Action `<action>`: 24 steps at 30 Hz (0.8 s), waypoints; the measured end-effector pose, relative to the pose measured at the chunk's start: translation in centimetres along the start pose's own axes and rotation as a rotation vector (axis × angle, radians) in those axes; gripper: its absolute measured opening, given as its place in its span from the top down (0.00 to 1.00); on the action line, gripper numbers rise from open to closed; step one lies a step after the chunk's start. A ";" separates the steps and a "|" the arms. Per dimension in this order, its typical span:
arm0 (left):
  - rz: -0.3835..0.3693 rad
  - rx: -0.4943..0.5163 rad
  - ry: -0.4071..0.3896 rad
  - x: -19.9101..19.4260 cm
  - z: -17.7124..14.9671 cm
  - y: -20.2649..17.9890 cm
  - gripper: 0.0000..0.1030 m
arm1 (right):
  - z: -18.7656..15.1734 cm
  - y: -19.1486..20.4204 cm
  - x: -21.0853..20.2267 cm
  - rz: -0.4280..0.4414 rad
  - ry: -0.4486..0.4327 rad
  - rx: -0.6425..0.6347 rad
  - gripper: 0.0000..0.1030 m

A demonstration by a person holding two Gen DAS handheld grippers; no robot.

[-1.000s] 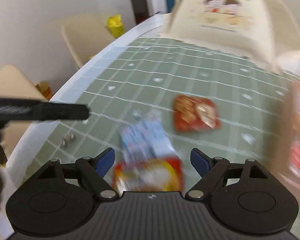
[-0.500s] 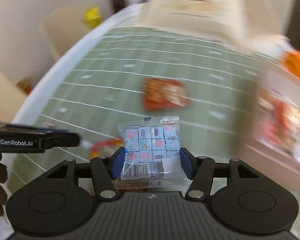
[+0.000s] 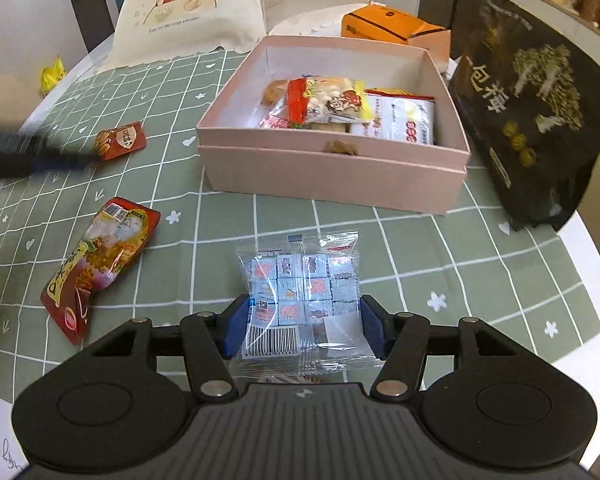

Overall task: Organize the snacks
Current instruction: 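Grasp the blue-white cube candy bag with the right tool while the left tool grasps the red chestnut packet, then carry the candy bag and chestnut packet over the pink box and open both tools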

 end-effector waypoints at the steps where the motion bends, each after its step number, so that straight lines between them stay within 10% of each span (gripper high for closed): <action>1: 0.032 -0.024 0.001 1.3 0.9 1.1 0.62 | -0.2 -0.1 -0.1 0.005 0.002 0.004 0.43; 6: 0.024 -0.032 0.050 5.2 1.4 4.0 0.63 | -1.3 0.5 0.2 0.025 0.022 -0.001 0.43; 13: -0.046 0.254 0.075 0.9 -4.3 -0.7 0.64 | -2.0 -0.2 0.4 0.049 0.018 -0.002 0.43; 24: -0.096 0.379 0.078 -4.6 -8.3 -6.7 0.64 | -0.5 0.1 1.9 0.002 -0.015 -0.042 0.37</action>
Point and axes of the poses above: each gripper's, at about its wrist camera, not at the fingertips, and x roughly the way its jaws point, y to its left, z to its top, the point moved 1 cm from there along x, roughly the way its jaws point
